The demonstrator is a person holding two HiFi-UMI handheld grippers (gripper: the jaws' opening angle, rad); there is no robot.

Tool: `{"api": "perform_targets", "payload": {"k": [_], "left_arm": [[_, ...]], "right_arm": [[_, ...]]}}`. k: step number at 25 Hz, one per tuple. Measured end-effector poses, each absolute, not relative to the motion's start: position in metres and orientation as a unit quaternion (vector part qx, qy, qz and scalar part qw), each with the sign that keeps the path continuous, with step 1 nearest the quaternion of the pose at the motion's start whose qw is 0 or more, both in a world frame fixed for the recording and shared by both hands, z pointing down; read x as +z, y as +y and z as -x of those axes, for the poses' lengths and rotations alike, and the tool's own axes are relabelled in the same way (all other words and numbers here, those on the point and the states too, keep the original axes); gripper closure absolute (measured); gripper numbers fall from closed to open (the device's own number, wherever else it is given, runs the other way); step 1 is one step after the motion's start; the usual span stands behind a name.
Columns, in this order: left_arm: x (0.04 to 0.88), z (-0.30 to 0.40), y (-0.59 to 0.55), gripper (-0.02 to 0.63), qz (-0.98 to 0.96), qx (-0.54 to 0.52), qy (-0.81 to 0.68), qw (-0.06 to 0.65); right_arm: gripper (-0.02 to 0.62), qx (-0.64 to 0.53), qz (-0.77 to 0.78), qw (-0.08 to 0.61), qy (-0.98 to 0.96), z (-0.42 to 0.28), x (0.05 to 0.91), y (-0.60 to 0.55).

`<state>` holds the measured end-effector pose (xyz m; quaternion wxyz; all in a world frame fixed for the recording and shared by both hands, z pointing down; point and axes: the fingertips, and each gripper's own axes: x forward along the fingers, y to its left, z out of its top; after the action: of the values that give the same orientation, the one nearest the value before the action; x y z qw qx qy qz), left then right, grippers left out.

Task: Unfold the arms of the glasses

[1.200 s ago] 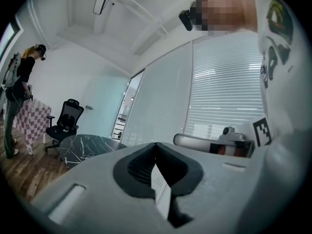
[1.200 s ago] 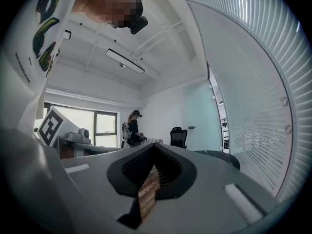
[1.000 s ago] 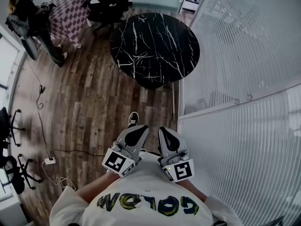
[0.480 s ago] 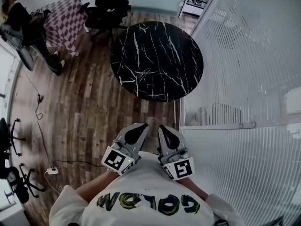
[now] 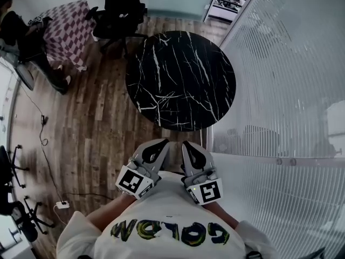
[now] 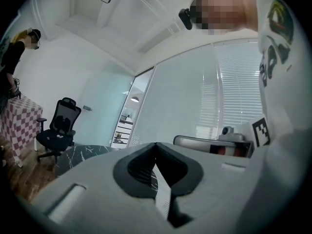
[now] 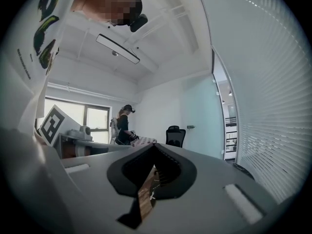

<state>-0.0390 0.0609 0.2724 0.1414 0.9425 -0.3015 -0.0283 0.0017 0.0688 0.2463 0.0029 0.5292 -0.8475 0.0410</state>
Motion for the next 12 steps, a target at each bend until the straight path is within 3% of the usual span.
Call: {"api": "perform_targets", "payload": {"k": [12], "left_arm": [[0.283, 0.031, 0.018, 0.604, -0.944, -0.026, -0.295, 0.149]], "right_arm": [[0.594, 0.038, -0.543, 0.015, -0.839, -0.013, 0.258, 0.026]]}}
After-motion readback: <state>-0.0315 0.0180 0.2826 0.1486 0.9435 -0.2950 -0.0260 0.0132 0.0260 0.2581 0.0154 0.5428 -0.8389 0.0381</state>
